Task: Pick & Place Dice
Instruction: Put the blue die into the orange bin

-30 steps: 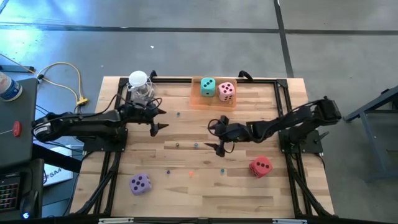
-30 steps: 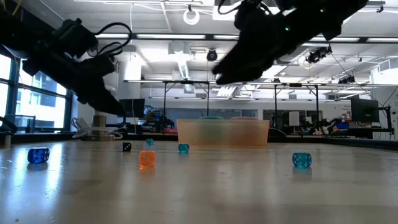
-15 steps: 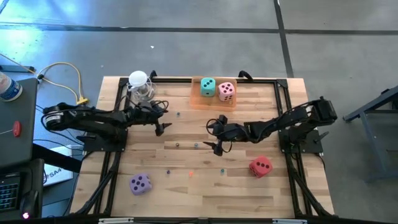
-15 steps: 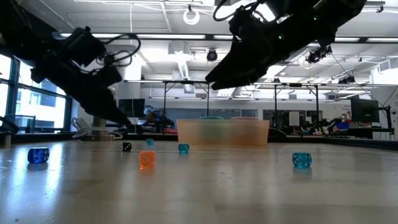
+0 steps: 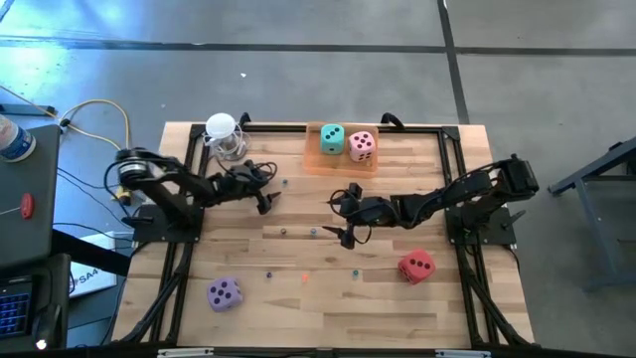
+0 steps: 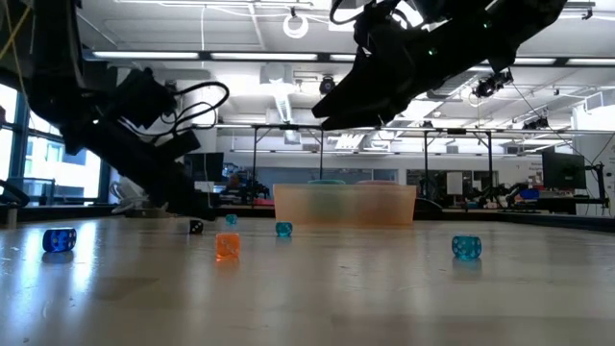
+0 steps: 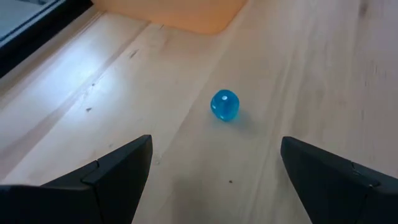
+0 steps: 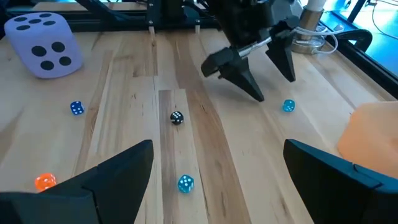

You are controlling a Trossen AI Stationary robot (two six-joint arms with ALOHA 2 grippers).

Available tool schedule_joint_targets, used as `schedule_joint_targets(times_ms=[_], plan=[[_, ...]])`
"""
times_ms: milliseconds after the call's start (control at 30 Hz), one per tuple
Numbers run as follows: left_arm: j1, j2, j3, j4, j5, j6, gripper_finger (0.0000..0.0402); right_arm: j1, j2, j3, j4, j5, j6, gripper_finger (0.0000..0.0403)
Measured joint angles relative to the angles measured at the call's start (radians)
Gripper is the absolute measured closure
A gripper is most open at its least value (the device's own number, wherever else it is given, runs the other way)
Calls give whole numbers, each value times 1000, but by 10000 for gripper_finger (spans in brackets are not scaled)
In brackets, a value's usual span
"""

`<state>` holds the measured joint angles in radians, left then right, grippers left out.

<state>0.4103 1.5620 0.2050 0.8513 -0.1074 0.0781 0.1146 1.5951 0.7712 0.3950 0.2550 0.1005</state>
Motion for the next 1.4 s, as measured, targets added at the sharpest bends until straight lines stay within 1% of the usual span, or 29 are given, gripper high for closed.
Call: schedule_joint_targets(times_ms=[167,267,367,467,800,967,1267,1400], plan=[[-6,89,1,96,4,-2,55,0,0,0,1,0,0,50],[-8,134,2,154,6,28,55,0,0,0,4,0,0,50],[-6,180,2,222,10,10,55,-4,0,0,6,0,0,50],[9,218,2,271,47,-17,56,-4,0,0,6,0,0,50],[65,266,5,319,151,-71,56,-6,-1,0,13,0,1,50],[66,269,21,330,154,-68,56,-13,-1,0,47,0,0,50],[58,280,47,322,155,-67,56,-19,-2,0,47,0,0,50],[58,328,65,349,156,-67,73,-19,-2,0,47,0,0,50]])
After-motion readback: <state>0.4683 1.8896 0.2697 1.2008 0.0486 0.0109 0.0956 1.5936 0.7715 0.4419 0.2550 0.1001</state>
